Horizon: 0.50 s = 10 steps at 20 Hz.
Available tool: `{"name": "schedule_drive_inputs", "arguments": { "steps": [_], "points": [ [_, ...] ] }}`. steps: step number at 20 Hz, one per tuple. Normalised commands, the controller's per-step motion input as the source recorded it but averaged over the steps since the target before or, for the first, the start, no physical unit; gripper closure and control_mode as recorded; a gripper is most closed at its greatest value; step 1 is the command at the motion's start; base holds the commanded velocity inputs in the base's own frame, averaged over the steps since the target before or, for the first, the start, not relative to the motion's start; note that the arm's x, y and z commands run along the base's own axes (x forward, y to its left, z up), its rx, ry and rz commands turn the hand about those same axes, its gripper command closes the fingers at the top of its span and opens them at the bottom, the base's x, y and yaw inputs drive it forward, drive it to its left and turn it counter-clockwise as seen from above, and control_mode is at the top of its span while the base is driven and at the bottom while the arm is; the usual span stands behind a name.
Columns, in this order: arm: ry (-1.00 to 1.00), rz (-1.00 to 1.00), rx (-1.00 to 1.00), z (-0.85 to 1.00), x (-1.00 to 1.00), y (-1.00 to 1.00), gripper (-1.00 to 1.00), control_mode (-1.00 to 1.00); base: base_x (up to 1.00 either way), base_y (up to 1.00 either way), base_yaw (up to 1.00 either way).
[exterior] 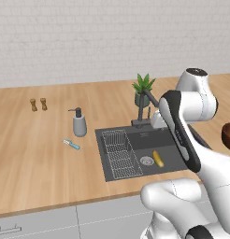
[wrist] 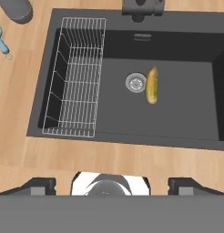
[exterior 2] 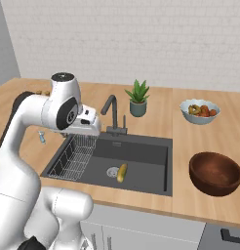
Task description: Pick the cucumber from the sink and place it in the bowl. Then pick the bowl and place it in the microwave. Then close the microwave door and press the start button.
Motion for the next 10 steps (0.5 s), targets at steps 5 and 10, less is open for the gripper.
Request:
{"name": "schedule_drive_inputs", "arguments": {
  "steps": [5,10],
  "points": [
    [0.04,0.00,0.00,-0.45,0.01,-0.37,-1.00,-1.00,0.00,0.00,0.00],
    [0.00,0.00,0.00,-0.36,0.32,-0.39,-1.00,-1.00,0.00,0.00,0.00]
  ]
}}
